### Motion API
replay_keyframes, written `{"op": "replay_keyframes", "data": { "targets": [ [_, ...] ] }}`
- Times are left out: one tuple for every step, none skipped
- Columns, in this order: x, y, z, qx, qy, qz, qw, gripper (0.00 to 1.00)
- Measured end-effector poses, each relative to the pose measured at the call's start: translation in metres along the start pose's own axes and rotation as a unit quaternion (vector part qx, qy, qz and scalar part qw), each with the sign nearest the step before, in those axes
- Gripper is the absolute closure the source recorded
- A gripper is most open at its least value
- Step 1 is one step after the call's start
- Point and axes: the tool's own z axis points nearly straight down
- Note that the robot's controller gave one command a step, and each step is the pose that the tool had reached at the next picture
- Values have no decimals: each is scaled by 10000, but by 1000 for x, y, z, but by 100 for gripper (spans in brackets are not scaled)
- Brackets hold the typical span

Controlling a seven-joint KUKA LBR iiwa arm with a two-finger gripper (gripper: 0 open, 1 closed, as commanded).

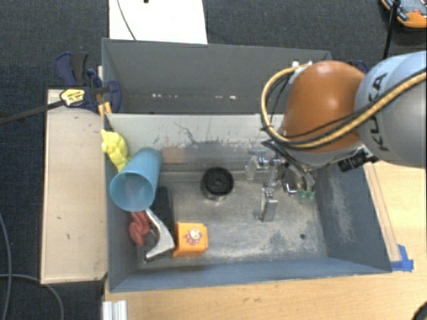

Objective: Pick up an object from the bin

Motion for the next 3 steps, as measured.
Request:
{"op": "replay_keyframes", "data": {
  "targets": [
    [-1,0,-5,-3,-41,8,10000,0],
    [-42,28,37,-8,-84,160,9998,0],
    [-54,38,66,-4,-24,149,9999,0]
  ]
}}
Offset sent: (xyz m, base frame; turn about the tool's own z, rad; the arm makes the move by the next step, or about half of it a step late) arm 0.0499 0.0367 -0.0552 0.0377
